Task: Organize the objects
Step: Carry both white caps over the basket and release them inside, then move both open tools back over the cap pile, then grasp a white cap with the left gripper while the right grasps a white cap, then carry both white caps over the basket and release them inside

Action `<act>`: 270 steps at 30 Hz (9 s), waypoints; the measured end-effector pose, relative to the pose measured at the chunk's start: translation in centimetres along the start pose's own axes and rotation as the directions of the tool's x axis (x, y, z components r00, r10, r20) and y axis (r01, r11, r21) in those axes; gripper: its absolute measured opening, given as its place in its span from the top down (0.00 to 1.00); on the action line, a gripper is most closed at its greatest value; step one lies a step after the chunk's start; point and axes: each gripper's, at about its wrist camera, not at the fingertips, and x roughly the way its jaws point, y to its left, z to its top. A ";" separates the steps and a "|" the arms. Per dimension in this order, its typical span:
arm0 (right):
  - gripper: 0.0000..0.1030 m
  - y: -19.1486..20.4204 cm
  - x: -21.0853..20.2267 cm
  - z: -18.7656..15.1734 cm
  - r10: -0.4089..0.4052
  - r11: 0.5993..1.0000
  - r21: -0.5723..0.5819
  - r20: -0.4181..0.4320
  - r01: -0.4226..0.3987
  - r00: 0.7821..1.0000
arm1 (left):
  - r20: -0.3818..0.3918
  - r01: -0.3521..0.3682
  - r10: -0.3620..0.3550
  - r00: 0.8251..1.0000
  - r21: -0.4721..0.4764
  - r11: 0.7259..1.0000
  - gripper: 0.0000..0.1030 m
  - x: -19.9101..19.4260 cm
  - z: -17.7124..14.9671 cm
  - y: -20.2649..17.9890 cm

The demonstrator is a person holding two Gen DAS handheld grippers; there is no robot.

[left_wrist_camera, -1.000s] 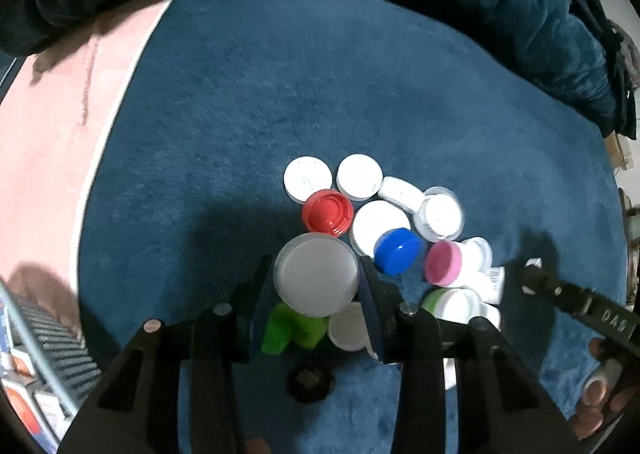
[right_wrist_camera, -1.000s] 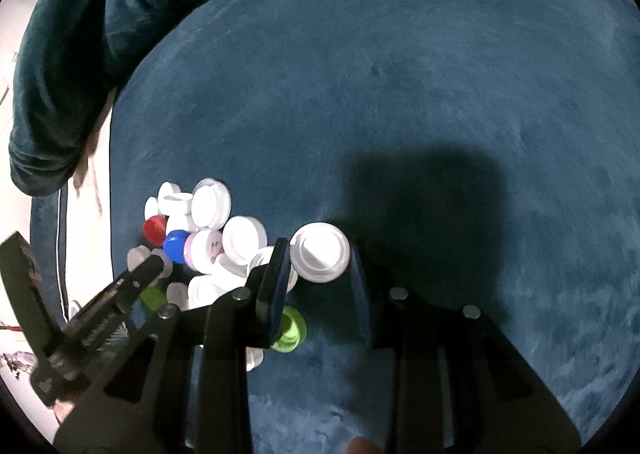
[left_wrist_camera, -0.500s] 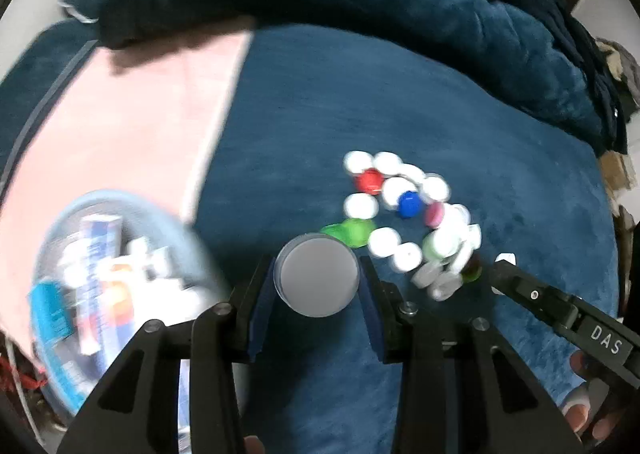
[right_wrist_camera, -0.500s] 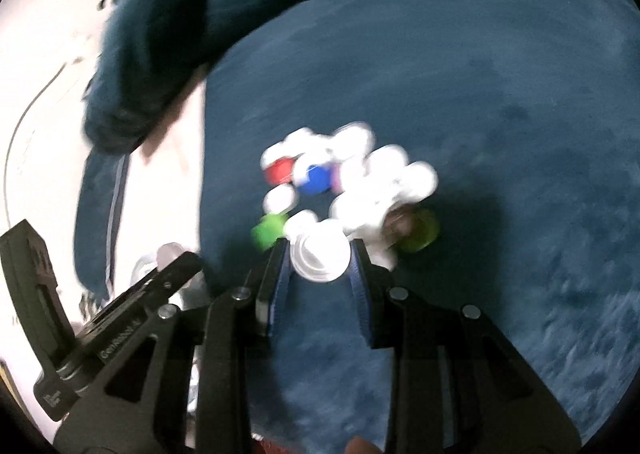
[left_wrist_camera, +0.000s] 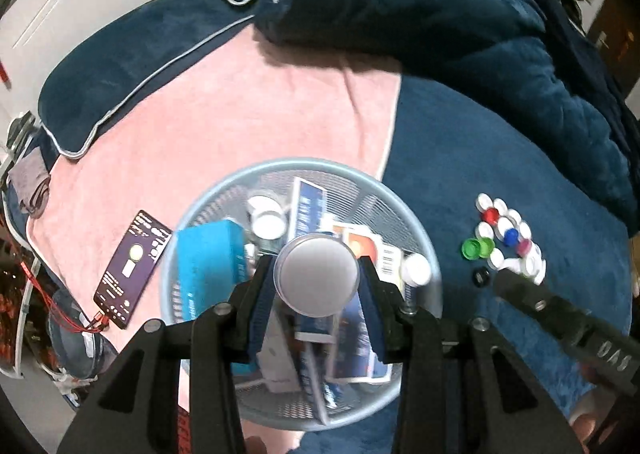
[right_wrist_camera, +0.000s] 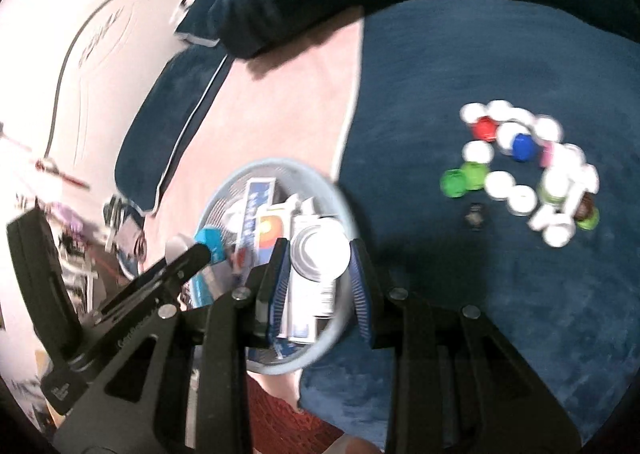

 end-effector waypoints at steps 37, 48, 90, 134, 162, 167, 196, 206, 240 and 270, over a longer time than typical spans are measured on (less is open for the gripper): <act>0.00 6.3 2.5 -3.1 -0.308 0.914 -0.257 0.065 0.314 0.949 | -0.028 -0.175 0.174 0.984 -0.031 0.984 0.10 -0.2 -2.4 5.8; 0.00 3.8 2.1 -6.9 -0.372 0.900 -0.257 -0.032 0.352 0.928 | -0.105 -0.172 0.173 0.979 0.021 0.985 0.10 -0.5 -5.6 3.7; 0.00 -7.3 -6.1 -5.9 -0.411 0.910 -0.050 0.019 0.411 0.912 | -0.073 -0.172 0.206 0.976 0.328 0.929 0.10 -0.3 -7.1 -11.0; 0.00 -24.0 -10.9 0.7 -0.325 0.885 0.355 0.005 0.302 0.946 | -0.122 -0.018 0.052 0.991 0.264 0.964 0.10 4.8 -2.4 -18.3; 0.81 -30.1 -1.3 2.9 -0.175 0.836 0.521 -0.041 0.171 0.984 | -0.166 0.008 0.018 0.986 0.158 0.987 0.10 12.9 0.3 -21.2; 0.81 -30.3 -2.4 2.6 -0.186 0.832 0.527 -0.026 0.171 0.982 | -0.180 0.037 -0.015 0.984 0.120 0.992 0.10 13.7 0.9 -21.2; 0.46 -27.2 -0.1 4.1 -0.369 0.850 0.377 -0.074 0.369 0.926 | -0.220 0.039 -0.024 0.975 0.067 0.997 0.10 16.2 0.5 -20.3; 0.46 -28.4 -1.9 3.8 -0.419 0.809 0.435 -0.043 0.395 0.907 | -0.229 0.044 -0.028 0.973 0.067 0.997 0.10 16.3 0.6 -20.5; 0.69 -29.7 -1.3 3.5 -0.361 0.810 0.477 -0.055 0.342 0.931 | -0.265 0.137 -0.063 0.962 0.273 0.952 0.33 20.3 0.0 -26.1; 0.69 -14.4 -5.0 0.9 -0.208 0.936 0.307 0.083 0.173 0.975 | -0.046 -0.013 0.028 0.999 0.305 0.952 0.71 3.5 -1.0 -16.9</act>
